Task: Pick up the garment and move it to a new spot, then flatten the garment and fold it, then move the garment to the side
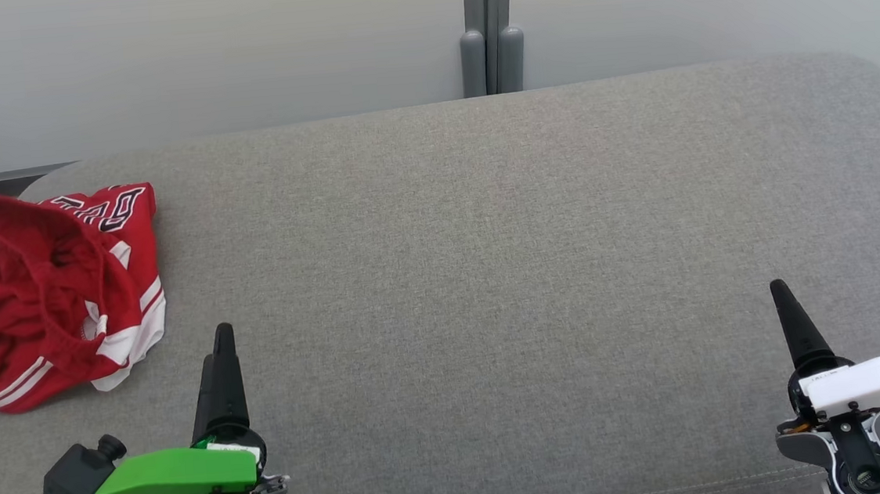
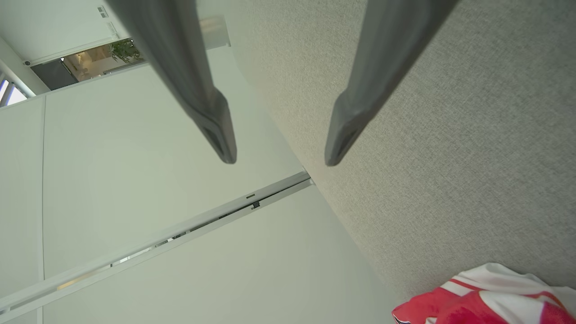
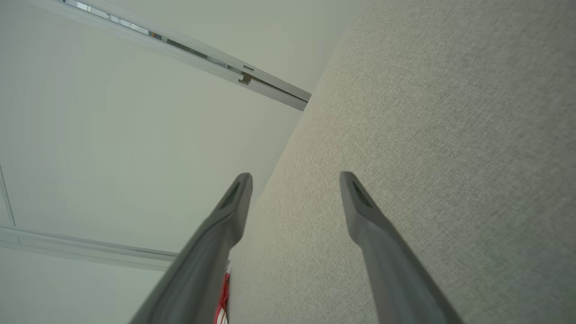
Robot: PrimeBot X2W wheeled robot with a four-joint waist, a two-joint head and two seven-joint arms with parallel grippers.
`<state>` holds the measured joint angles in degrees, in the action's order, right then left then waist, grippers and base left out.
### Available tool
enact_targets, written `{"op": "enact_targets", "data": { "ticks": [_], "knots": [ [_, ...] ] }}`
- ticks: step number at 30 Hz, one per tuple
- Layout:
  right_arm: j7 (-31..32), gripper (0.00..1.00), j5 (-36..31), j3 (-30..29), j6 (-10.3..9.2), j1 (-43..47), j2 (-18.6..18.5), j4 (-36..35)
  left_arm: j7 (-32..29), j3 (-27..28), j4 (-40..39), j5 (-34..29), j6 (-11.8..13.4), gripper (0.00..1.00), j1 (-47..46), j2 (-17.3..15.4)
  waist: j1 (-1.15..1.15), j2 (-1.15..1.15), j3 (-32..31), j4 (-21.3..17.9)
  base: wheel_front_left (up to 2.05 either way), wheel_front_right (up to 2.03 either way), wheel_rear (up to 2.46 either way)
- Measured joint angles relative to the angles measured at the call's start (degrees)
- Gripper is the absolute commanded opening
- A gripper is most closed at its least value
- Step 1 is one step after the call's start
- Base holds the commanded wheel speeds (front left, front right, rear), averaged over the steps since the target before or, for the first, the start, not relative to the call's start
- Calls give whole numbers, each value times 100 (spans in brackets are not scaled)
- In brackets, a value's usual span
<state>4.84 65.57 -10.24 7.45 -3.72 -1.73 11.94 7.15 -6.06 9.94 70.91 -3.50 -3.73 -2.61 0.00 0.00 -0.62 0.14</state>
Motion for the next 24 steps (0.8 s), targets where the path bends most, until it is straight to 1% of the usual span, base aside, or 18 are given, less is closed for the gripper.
{"op": "enact_targets", "data": {
  "ticks": [5,13,19,24],
  "knots": [
    [-156,100,-661,154,0,29,-8,-157,57,-16,-138,-673,64,100,82,-8,0,0,-16,7,0,0,0],
    [-380,100,-1646,400,0,97,-26,-402,154,-133,-236,-1749,199,100,152,-175,0,0,-32,19,0,0,0],
    [-548,100,-2269,601,0,113,-35,-464,211,-190,-218,-2370,296,100,205,-291,0,0,-45,27,0,0,0],
    [-665,100,-2629,747,1,118,-37,-487,250,-288,-194,-2916,403,100,297,-417,0,0,-61,26,0,0,0]
  ]
}}
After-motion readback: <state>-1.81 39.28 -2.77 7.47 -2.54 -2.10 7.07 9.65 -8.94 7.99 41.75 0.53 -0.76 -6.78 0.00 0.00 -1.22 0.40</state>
